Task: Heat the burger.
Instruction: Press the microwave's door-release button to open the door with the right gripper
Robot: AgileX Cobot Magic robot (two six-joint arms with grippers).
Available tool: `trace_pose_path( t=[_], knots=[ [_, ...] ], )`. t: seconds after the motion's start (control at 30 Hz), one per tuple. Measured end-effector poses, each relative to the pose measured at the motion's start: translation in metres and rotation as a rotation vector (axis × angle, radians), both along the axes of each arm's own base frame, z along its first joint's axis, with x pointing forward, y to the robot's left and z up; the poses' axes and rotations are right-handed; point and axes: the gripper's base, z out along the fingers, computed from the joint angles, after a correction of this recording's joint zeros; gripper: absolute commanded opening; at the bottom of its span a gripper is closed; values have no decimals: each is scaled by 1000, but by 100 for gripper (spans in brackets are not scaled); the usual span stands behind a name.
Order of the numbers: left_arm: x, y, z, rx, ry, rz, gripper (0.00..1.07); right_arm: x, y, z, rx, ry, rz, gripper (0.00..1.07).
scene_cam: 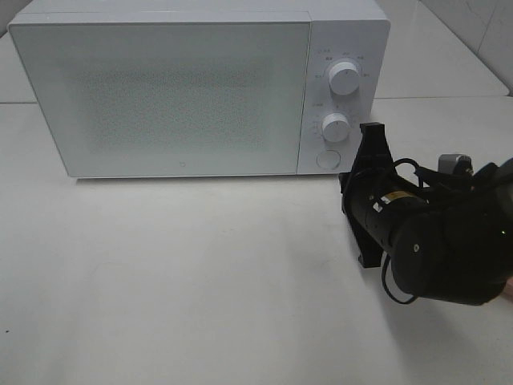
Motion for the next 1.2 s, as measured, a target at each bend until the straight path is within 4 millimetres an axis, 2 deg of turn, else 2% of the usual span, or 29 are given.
trace_pose_path(
  t=[0.6, 1.03, 1.2],
  knots=[
    [0, 0, 0, 0, 0, 0, 100, 52, 0, -14, 50, 15, -36, 0],
    [0, 0, 0, 0, 0, 0, 100, 69, 9, -32, 66, 34, -29, 0],
    [0, 0, 0, 0, 0, 0, 100, 75, 6, -30, 70, 21, -34, 0]
  ],
)
